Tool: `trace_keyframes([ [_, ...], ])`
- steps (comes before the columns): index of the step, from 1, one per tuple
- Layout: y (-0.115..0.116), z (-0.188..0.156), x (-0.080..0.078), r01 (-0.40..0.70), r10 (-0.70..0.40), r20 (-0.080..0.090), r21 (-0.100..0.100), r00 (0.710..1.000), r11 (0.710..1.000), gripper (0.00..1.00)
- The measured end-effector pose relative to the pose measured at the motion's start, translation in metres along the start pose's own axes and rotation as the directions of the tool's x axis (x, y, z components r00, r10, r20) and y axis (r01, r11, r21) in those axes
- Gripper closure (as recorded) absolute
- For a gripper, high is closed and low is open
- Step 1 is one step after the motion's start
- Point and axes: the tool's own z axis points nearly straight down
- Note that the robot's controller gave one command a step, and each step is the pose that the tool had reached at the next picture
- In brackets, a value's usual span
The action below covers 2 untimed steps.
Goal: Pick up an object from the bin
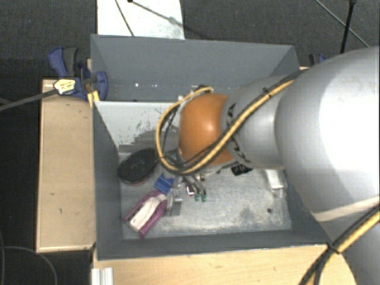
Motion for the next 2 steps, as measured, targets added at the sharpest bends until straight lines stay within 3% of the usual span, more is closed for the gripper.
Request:
trace_keyframes([
  [1, -0.005, -0.006, -0.002, -0.007, 0.007, 0.005, 0.003, 1.0, 1.0, 1.0],
  [2, 0.003, -0.149, 0.009, 0.019, -0.019, 0.005, 0.001, 1.0, 1.0, 1.0],
])
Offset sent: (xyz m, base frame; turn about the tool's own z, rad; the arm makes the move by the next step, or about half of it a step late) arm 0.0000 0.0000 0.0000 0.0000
